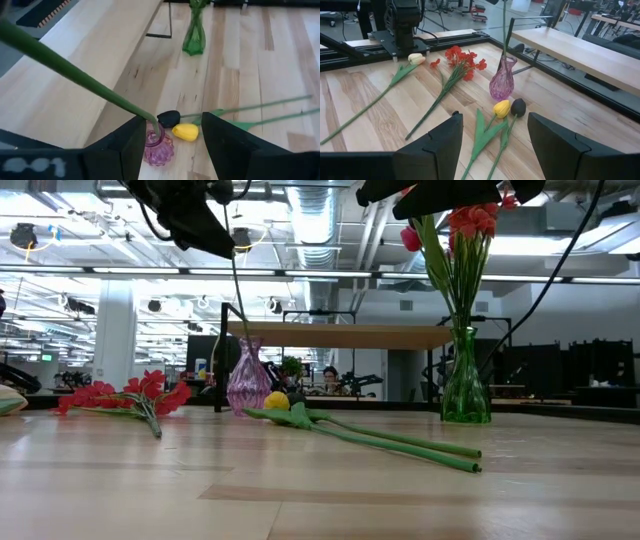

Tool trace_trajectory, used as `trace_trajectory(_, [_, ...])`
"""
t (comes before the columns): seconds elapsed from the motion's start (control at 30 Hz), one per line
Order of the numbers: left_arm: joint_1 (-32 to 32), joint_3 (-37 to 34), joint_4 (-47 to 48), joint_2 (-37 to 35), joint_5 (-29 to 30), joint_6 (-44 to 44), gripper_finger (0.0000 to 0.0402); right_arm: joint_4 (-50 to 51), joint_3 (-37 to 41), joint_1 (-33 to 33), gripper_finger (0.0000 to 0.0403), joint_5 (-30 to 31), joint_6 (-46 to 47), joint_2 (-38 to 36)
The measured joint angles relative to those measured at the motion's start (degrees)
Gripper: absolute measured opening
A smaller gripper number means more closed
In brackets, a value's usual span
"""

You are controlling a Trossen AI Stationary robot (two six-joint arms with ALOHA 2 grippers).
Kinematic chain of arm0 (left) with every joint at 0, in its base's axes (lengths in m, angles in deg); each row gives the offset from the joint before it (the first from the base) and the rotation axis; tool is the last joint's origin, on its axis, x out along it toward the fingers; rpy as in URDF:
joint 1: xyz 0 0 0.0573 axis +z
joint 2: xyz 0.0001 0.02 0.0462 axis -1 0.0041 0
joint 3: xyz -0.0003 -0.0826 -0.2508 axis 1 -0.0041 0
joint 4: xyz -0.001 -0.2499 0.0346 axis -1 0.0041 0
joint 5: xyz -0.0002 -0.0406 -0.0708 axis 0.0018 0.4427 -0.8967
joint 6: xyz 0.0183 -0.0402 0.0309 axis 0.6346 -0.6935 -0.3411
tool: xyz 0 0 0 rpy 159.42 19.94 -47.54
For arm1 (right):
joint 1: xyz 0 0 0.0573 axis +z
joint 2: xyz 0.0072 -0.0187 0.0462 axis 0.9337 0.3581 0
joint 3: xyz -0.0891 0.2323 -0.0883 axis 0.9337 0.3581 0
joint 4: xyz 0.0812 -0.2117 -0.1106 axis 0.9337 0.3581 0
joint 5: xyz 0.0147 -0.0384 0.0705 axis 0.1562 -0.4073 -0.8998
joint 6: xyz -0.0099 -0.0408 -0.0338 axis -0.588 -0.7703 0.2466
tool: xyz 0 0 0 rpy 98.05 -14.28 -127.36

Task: Pick and place flowers into a vace then onto a shelf
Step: Put the top black tulip into the purple vase

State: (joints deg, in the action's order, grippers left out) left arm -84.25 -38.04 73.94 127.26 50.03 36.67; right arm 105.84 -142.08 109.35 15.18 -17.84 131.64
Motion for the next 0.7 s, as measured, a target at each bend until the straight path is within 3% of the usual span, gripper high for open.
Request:
trace_trajectory(0.4, [0.0,4.6,8.0,0.0,-6.7,5.1,0.0181,0.0,0.0,0.0,0.0217,0.0,0.0,0.0])
trace_trajectory(0.7, [2.7,4.7,7.6,2.0,-6.6,6.8,0.0181,0.0,0.0,0.0,0.0217,0.0,0.0,0.0])
